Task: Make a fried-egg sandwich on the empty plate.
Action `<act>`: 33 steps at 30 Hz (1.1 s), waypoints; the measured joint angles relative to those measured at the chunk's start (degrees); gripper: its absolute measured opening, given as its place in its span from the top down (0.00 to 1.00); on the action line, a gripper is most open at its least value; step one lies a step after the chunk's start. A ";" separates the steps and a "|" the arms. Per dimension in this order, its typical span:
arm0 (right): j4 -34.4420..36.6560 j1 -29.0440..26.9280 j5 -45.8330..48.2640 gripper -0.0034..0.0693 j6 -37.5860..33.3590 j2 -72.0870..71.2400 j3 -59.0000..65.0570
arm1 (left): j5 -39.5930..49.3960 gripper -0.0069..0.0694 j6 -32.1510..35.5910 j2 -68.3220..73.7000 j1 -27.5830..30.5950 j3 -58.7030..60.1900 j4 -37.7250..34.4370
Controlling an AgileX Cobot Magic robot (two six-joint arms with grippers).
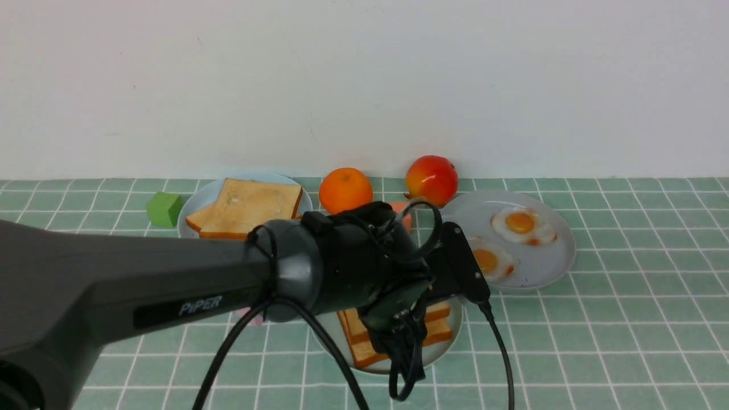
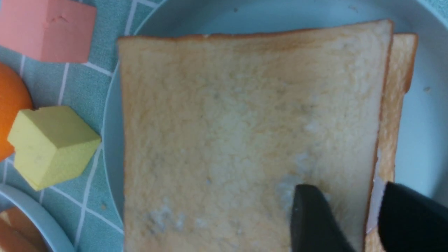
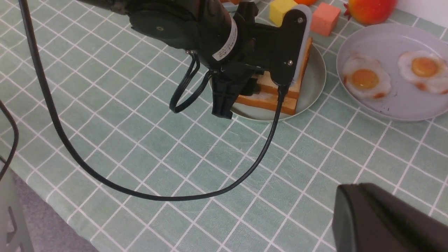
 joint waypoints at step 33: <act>-13.51 0.00 5.03 0.95 14.53 -10.98 0.55 | -16.66 0.93 -12.94 -81.32 -1.22 35.91 -22.38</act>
